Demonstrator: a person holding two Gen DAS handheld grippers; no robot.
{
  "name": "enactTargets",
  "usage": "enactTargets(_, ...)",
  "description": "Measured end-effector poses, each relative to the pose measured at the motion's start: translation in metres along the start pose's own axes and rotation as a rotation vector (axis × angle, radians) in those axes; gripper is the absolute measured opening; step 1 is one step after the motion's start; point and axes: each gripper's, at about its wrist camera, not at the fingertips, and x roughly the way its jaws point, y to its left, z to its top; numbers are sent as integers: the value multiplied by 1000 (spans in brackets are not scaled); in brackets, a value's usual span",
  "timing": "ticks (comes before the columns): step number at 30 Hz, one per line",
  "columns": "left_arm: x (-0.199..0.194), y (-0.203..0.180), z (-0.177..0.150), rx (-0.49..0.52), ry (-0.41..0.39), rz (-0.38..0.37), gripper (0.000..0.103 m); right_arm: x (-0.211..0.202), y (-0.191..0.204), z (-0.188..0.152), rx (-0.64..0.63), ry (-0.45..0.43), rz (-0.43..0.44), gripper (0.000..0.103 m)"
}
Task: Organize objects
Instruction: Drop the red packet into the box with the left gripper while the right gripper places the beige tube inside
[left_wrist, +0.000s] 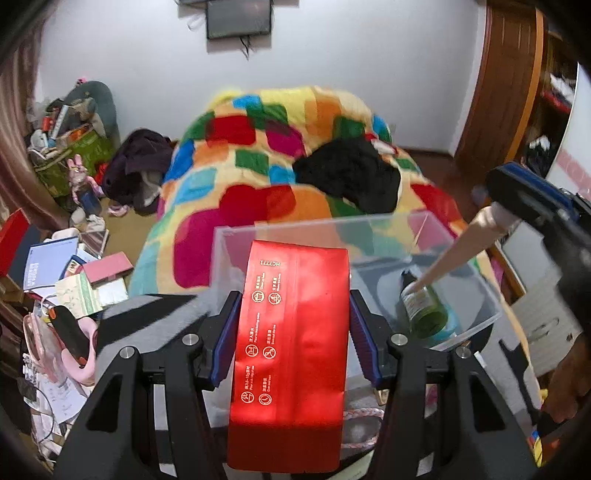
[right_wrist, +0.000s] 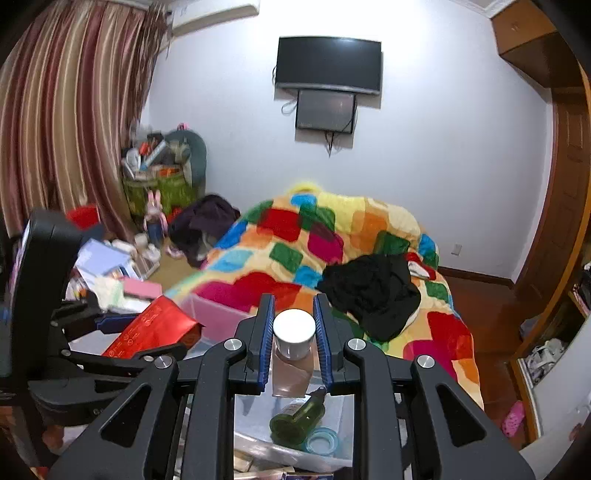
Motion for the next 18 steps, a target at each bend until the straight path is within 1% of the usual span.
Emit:
enactTargets(2,9,-3,-2,13,25,-5,55,13,6,-8,-13,33,13,19)
enactTargets(6,14,-6,-7,21,47,-31,55,22,11,-23,-29,68,42,19)
enactTargets(10,4,-3,-10,7,33,-52,55,25,12,-36,-40,113,66,19)
enactTargets(13,-9,-5,-14,12,12,-60,56,24,12,-44,-51,162,85,20)
enactTargets(15,-18,-7,-17,24,-5,-60,59,22,12,-51,-60,199,96,24)
enactTargets(17,-29,-10,-21,37,-25,-60,64,19,8,-57,-54,228,115,33)
enactTargets(18,-35,-11,-25,43,-35,-59,65,17,7,-59,-51,234,120,35)
